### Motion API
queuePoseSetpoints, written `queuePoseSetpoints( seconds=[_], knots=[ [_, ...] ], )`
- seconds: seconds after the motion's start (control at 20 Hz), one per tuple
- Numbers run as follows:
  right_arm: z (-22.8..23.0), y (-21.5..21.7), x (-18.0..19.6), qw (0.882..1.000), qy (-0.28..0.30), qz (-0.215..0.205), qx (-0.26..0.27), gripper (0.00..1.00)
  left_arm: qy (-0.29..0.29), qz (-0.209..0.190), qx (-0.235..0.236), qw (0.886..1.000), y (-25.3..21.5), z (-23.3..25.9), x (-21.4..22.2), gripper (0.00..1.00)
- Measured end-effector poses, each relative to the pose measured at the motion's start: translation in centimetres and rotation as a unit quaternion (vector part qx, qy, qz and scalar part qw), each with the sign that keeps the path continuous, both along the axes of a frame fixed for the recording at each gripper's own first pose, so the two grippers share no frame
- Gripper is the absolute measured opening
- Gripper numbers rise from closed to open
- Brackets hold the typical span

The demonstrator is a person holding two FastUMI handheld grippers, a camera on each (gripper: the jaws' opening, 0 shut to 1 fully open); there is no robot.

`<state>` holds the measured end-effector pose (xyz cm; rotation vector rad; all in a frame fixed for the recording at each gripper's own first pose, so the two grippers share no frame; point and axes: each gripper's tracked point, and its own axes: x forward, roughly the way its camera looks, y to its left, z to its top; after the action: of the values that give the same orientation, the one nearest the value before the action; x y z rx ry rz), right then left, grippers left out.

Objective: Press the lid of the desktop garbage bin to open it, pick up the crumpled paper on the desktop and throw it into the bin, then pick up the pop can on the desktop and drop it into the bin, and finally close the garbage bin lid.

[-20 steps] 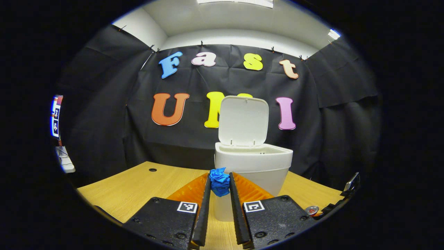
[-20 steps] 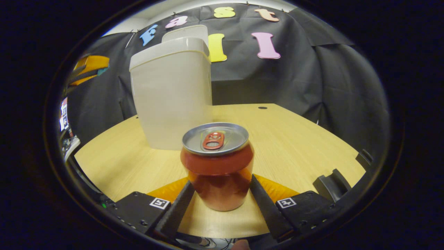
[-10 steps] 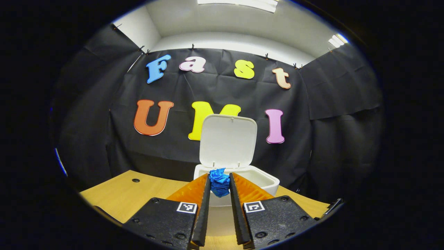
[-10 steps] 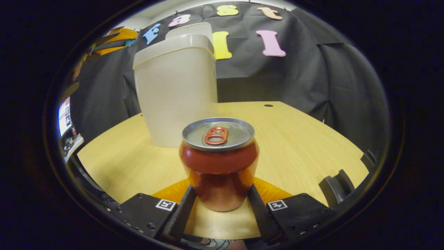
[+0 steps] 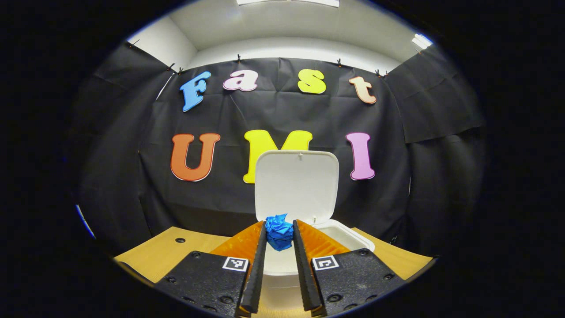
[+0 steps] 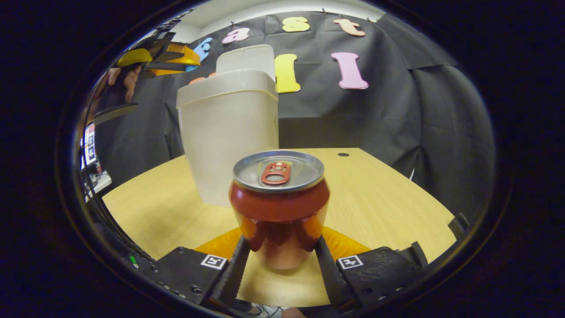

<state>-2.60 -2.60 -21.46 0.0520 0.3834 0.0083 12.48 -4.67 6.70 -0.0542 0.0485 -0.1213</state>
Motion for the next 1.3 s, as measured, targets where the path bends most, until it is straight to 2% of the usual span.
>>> queuePoseSetpoints(
  seconds=[0.2,0.4,0.45,0.55,0.6,0.85,1.0,1.2,1.3],
  knots=[
    [1.5,0.4,0.1,1.000,-0.011,0.018,-0.008,0.77,0.034,-0.005,-0.007,0.999,-1.3,-1.8,2.3,0.42],
    [1.8,-0.1,0.2,1.000,-0.018,0.016,0.000,0.76,0.062,-0.001,0.000,0.998,-0.6,-3.3,3.6,0.44],
    [1.6,-0.2,0.2,1.000,-0.015,0.014,0.003,0.77,0.069,0.003,0.005,0.998,-0.2,-3.8,3.5,0.62],
    [1.3,-0.3,0.3,1.000,-0.010,0.012,0.004,0.76,0.063,0.014,0.011,0.998,0.4,-3.5,3.5,0.90],
    [1.3,-0.3,0.4,1.000,-0.010,0.011,0.007,0.77,0.059,0.015,0.011,0.998,0.6,-3.4,3.5,0.96],
    [2.4,0.5,0.8,1.000,-0.015,0.021,0.000,0.76,0.042,0.005,0.013,0.999,1.2,-2.6,2.4,0.98],
    [2.9,2.0,0.9,0.999,0.000,0.044,0.029,0.77,0.026,0.001,0.018,0.999,2.4,-2.6,0.2,0.98],
    [5.1,2.6,1.6,0.999,-0.011,0.050,0.010,0.77,0.001,0.032,0.040,0.999,6.6,-2.2,-2.5,0.98],
    [6.9,3.2,2.0,0.998,-0.023,0.057,0.007,0.77,0.000,0.034,0.039,0.999,7.9,-2.5,-3.7,0.97]
  ],
)
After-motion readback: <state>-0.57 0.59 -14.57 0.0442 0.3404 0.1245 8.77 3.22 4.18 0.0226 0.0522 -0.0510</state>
